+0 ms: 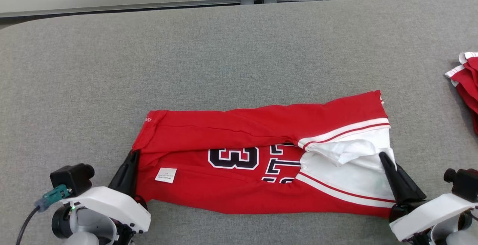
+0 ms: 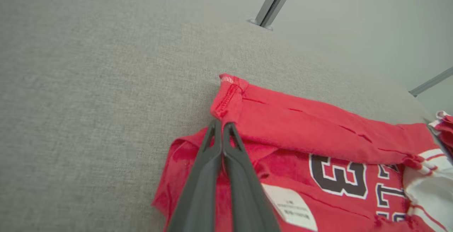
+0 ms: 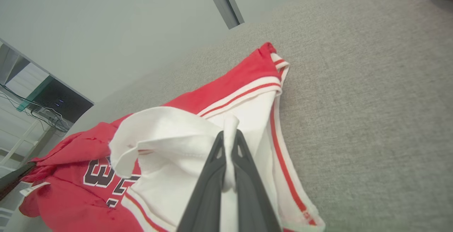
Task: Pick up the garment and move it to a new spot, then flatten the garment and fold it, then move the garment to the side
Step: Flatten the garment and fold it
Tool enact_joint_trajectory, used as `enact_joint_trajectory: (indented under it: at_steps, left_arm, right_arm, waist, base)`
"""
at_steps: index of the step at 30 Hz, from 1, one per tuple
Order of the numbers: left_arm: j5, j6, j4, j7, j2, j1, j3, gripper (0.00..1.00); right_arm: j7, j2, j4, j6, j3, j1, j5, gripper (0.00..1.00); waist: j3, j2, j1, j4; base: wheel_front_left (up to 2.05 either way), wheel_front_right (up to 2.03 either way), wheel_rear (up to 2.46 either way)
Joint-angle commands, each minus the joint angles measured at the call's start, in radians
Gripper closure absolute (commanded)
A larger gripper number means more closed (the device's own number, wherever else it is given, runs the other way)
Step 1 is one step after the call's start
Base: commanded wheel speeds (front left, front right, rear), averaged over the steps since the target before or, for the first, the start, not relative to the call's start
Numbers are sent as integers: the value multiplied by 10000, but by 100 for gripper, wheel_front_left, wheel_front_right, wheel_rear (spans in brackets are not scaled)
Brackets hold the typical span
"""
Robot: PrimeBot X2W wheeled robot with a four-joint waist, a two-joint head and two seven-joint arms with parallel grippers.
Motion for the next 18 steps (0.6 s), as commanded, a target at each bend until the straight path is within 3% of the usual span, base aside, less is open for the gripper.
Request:
enact_joint_trajectory:
  at_steps: [1, 2, 4, 10, 18]
  left_arm:
    - [-52, 87, 125, 105, 33, 176, -59, 100]
    - [-47, 169, 205, 81, 7, 245, -54, 86]
    - [44, 264, 456, -29, -3, 318, -40, 0]
    - [871, 841, 782, -1257, -160, 513, -7, 0]
    - [2175, 1515, -55, -2422, -562, 848, 245, 0]
  right_arm:
    - [112, 123, 95, 0, -81, 184, -142, 55]
    - [175, 127, 192, 0, -127, 264, -342, 3]
    - [203, 292, 234, 0, -198, 365, -560, 0]
    - [-344, 502, -48, 0, -884, 748, -2069, 0]
    - [-427, 1353, -1606, 0, -2734, 1151, -4295, 0]
  waist:
    - [-27, -1, 0, 2]
    - [-38, -1, 0, 2]
    - [-62, -1, 0, -11]
    - [-207, -1, 0, -107]
    - [-584, -1, 0, -257]
  base:
    - [0, 0, 0]
    - [0, 0, 0]
    - [0, 0, 0]
    - [0, 0, 0]
    - [0, 0, 0]
